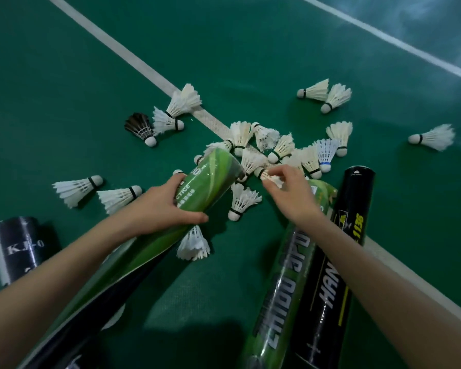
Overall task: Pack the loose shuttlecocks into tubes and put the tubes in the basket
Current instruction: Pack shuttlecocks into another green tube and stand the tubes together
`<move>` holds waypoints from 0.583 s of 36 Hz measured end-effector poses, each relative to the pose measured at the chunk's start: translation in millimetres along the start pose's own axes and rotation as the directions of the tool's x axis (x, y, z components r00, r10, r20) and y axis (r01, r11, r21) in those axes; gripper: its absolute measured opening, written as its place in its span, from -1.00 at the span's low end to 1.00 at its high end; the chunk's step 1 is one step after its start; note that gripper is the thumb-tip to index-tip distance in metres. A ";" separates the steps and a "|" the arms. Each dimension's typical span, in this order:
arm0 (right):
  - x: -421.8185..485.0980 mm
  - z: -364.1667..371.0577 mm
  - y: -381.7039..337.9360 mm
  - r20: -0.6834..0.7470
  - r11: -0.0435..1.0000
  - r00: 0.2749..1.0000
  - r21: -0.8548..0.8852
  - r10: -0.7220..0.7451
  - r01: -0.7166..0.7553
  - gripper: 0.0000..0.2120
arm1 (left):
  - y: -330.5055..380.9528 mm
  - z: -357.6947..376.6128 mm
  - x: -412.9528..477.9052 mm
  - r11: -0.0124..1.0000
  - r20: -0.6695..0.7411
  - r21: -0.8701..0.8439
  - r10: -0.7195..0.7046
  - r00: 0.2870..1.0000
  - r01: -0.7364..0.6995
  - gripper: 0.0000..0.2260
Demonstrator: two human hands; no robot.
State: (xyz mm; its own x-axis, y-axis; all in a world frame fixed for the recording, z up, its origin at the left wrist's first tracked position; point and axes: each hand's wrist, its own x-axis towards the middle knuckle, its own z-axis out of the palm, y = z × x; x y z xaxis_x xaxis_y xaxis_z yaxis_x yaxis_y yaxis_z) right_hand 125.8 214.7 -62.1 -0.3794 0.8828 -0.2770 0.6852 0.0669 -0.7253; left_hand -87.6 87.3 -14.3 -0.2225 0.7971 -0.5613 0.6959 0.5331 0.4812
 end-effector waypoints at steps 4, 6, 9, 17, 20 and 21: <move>14.5 3.9 15.2 -0.031 0.984 0.999 -0.176 0.017 -0.022 -0.63 | -7.3 1.4 -2.5 0.994 0.021 0.110 -0.014 1.000 0.011 -0.10; 19.6 6.6 17.8 -0.036 0.980 0.997 -0.183 0.074 -0.079 -0.58 | -6.6 3.5 -3.7 0.982 0.022 0.188 -0.006 1.000 0.002 -0.14; 22.6 9.9 17.6 0.006 0.979 0.993 -0.167 0.115 -0.113 -0.51 | -7.7 5.7 -3.3 0.963 0.005 0.267 0.031 1.000 -0.031 -0.15; 16.9 8.2 16.9 -0.081 0.992 0.989 0.038 0.120 -0.117 -0.62 | -10.0 13.5 -0.7 0.932 -0.062 0.346 0.141 0.988 -0.112 -0.17; 12.5 0.9 13.1 -0.163 0.987 0.979 0.124 0.119 -0.099 -0.72 | -11.1 12.7 -0.1 0.938 -0.094 0.322 0.164 0.982 -0.126 -0.18; 10.2 -2.2 11.7 -0.196 0.988 0.975 0.135 0.102 -0.076 -0.78 | -11.1 11.9 -0.2 0.939 -0.096 0.319 0.169 0.981 -0.130 -0.17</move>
State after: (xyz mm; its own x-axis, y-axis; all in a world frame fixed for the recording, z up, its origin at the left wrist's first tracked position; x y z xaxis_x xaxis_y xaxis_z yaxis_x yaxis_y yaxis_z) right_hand 131.3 225.5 -72.0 -0.1781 0.9591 -0.2201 0.6216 -0.0638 -0.7807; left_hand -87.1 77.8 -27.5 -0.1663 0.8991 -0.4049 0.9000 0.3061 0.3102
